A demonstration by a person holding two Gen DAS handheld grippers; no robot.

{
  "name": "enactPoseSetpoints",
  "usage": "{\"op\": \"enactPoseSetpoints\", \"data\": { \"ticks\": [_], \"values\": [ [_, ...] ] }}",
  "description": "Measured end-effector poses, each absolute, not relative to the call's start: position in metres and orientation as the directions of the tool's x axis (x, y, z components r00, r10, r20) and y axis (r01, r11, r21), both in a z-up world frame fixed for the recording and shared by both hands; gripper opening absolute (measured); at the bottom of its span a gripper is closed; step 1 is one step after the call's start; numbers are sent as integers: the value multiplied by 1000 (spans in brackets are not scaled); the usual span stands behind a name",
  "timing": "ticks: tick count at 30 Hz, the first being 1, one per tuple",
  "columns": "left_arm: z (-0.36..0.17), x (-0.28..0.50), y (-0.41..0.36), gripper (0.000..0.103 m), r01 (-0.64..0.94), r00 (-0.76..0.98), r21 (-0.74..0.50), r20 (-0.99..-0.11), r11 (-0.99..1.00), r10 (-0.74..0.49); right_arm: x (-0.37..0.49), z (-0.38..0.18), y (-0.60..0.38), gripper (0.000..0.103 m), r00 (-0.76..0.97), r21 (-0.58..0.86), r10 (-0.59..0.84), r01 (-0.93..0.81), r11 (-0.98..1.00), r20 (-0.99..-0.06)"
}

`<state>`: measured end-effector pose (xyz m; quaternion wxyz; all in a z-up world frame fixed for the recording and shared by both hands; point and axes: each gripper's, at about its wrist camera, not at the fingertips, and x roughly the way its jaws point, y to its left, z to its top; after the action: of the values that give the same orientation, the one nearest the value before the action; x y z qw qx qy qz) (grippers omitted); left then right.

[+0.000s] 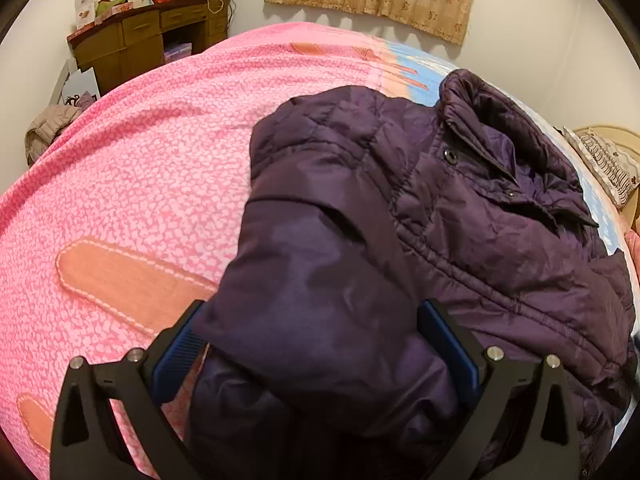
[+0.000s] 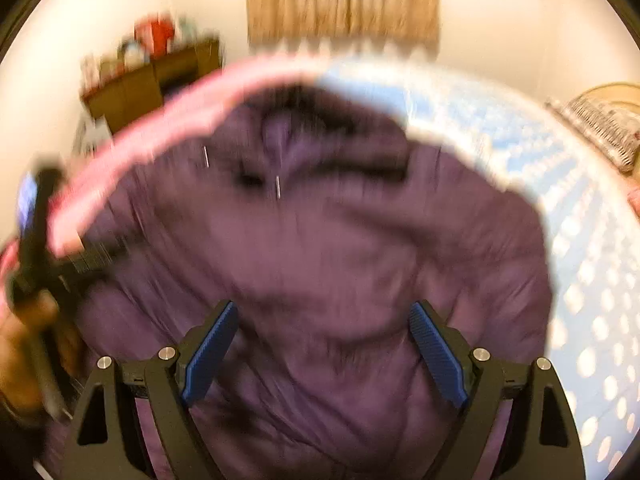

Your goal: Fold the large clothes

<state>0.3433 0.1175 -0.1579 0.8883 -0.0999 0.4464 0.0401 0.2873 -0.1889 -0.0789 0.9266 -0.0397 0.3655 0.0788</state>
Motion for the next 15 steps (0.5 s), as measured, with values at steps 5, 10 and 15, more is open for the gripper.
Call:
{"op": "enactPoseSetpoints", "data": {
  "ticks": [5,10,15],
  "values": [
    [-158,342,117,103,-161,601,-148,-799,976,-22,316,-93,-165,88,659,-18,148,-238,971,-737],
    [-160,342,120,103,-160,606,-163,-795,974,-33,331,-136,-174,81,589,47,180,-234,971,-788],
    [-162,342,120,103,-160,604,-164,-796,973,-35,329,-144,-174,81,610,54,184,-226,973,-771]
  ]
}}
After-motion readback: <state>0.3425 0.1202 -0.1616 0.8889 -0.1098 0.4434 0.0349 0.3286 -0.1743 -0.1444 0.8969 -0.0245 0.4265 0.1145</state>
